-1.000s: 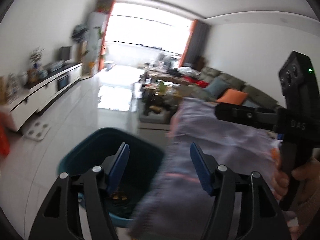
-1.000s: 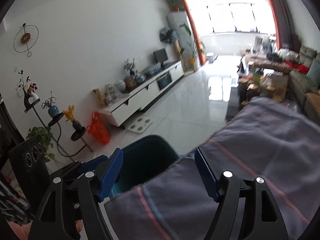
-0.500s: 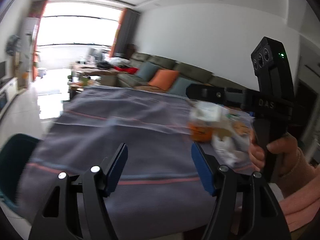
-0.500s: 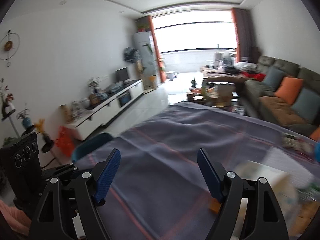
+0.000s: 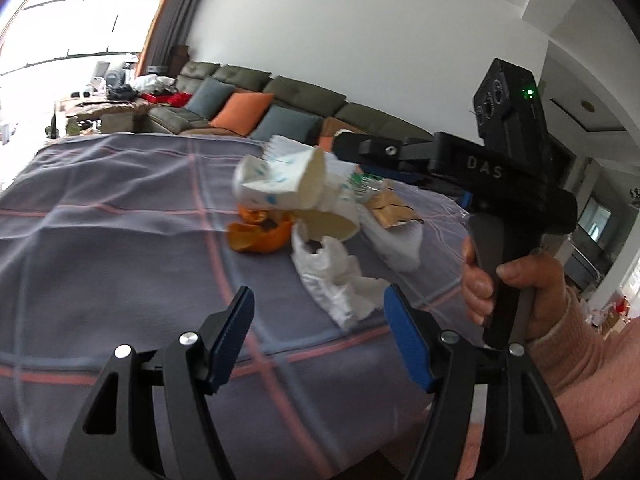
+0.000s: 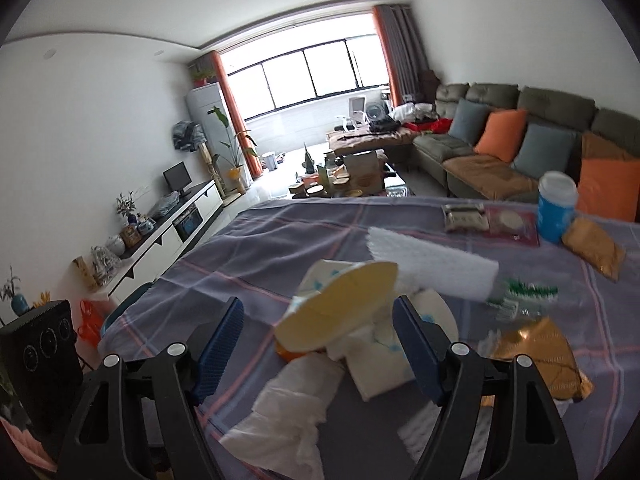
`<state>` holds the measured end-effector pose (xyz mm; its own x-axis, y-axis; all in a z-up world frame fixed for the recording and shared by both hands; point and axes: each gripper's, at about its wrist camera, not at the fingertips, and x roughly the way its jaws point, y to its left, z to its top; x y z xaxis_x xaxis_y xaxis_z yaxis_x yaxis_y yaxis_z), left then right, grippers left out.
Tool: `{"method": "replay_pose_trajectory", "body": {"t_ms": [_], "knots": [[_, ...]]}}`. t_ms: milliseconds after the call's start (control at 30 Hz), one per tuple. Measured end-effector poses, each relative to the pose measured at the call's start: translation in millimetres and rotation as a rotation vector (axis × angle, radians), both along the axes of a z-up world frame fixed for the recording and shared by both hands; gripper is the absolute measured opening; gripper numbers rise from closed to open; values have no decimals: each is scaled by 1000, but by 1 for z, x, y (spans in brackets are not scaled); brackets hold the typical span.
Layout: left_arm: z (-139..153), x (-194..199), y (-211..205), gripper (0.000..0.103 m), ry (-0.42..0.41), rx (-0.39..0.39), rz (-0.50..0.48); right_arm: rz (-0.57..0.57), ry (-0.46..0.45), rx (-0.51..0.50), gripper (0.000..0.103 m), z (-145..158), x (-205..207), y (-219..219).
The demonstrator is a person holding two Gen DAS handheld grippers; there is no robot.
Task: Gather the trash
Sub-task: 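Grasp the white tissue with the left tool while the right tool grasps the paper cup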
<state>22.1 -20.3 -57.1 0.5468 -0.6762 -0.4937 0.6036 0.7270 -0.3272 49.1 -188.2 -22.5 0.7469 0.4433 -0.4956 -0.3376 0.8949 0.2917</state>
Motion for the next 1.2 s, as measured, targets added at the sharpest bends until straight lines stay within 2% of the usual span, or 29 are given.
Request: {"method": "replay_pose_trajectory", "body": {"t_ms": [133,267,367,433,467,633,733,800,933,1000,1067,1200], "knots": [[-9,7,-13,68,42,24,-15,8,10,20,74,-6,0,-4],[-15,16,-19,66,108,13,-31,29,24,33,70,-11,2,-5],[-19,21,-20,59,135,5,-31,39,36,39,68,-14,8,1],[-22,25,-19,50,157,-10,-41,45,54,62,64,-17,14,2],[-23,26,-19,49,166,-16,-43,46,59,70,63,-18,17,3],[-27,31,-18,19,187,-26,-54,47,77,86,56,-21,26,8],[-29,32,-17,12,190,-31,-55,56,86,99,49,-21,28,9],[-28,31,-15,9,183,-33,-46,52,87,104,40,-21,28,7],[-25,30,-9,9,171,-38,-33,44,102,133,29,-23,30,4],[-23,29,-5,9,163,-31,-15,42,110,161,14,-24,31,0],[-21,26,0,9,155,-34,-7,38,109,176,8,-23,31,-4],[-13,20,11,9,119,-33,15,43,102,203,4,-20,29,-5]]}}
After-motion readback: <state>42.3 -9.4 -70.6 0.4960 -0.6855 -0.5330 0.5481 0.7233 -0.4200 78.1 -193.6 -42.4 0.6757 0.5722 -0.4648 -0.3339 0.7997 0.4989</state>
